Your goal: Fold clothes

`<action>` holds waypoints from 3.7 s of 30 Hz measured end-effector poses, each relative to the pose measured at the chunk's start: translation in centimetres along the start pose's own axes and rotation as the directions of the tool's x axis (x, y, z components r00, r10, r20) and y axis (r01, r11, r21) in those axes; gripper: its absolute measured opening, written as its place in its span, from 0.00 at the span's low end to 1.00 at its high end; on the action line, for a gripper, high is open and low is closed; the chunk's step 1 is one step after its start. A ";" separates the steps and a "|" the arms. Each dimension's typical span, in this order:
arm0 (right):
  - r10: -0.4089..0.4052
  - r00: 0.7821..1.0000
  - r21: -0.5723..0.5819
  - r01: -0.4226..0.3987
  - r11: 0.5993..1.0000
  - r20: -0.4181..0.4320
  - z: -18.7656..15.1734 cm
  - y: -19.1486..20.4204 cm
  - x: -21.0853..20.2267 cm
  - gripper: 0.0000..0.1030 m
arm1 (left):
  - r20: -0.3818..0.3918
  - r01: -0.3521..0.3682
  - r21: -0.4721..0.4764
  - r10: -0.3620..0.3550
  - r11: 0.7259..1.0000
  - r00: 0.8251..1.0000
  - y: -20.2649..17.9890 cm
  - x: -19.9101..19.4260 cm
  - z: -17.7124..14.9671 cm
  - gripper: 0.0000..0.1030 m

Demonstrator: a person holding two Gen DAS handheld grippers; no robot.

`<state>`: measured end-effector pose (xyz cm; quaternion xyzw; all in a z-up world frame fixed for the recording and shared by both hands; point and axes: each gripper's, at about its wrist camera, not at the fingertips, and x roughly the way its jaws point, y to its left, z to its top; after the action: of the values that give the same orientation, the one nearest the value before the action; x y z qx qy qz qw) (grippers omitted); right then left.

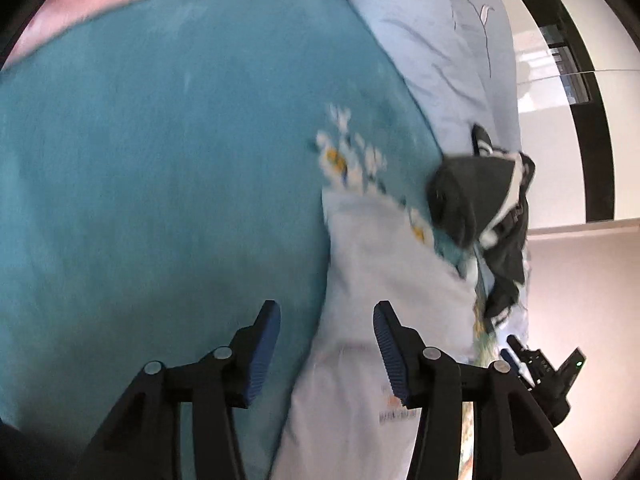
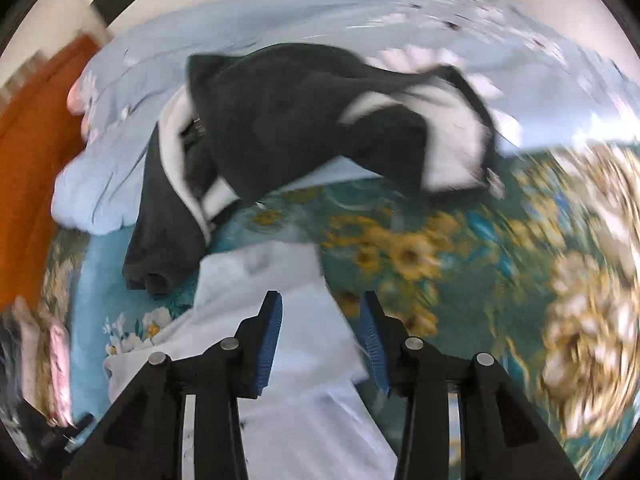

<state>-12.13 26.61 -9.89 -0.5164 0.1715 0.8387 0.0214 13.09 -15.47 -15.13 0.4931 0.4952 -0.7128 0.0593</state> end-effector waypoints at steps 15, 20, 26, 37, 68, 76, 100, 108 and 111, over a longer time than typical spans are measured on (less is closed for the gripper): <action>-0.081 0.972 0.169 0.120 0.978 -0.222 -21.7 -12.3 -8.0 0.47 | -0.260 -0.223 0.370 0.331 0.902 0.907 -2.3 0.7 -11.1 0.51; -0.107 0.973 0.172 0.143 0.975 -0.205 -22.4 -13.2 -8.4 0.47 | -0.328 -0.227 0.389 0.364 0.893 0.872 -1.8 0.9 -13.8 0.51; -0.090 0.968 0.094 0.114 0.989 -0.233 -20.7 -12.2 -6.3 0.47 | -0.424 -0.269 0.388 0.429 0.882 0.797 -1.6 2.4 -16.5 0.49; -0.094 0.945 -0.038 0.086 0.996 -0.313 -23.2 -11.2 -6.0 0.47 | -0.492 -0.275 0.452 0.495 0.848 0.717 -2.8 3.7 -20.9 0.49; 0.400 0.914 0.283 -0.367 0.886 -0.066 -2.6 -4.6 -6.4 0.04 | -0.352 0.144 0.031 -0.124 0.989 0.928 -5.3 0.7 -0.7 0.04; 0.296 0.942 0.327 -0.233 0.916 -0.158 1.3 -1.5 1.3 0.04 | -0.275 0.093 -0.008 -0.092 0.996 0.957 -1.9 2.2 2.9 0.21; 0.227 0.963 0.351 -0.166 0.922 -0.142 0.6 -0.5 3.4 0.45 | -0.268 0.130 0.082 -0.104 0.988 0.958 -0.3 4.4 -0.8 0.52; 0.171 0.972 0.314 -0.114 0.942 -0.160 0.8 2.1 3.4 0.04 | -0.279 0.192 0.066 -0.167 0.979 0.946 0.6 4.2 -0.6 0.49; 0.184 0.972 0.255 -0.143 0.956 -0.146 1.0 3.2 1.8 0.04 | -0.288 0.225 0.091 -0.191 0.970 0.938 0.1 4.2 -0.7 0.34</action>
<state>-14.48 23.67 -10.26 -0.5627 0.3164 0.7637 0.0003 11.46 -13.25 -18.41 0.5356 0.5031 -0.6681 -0.1167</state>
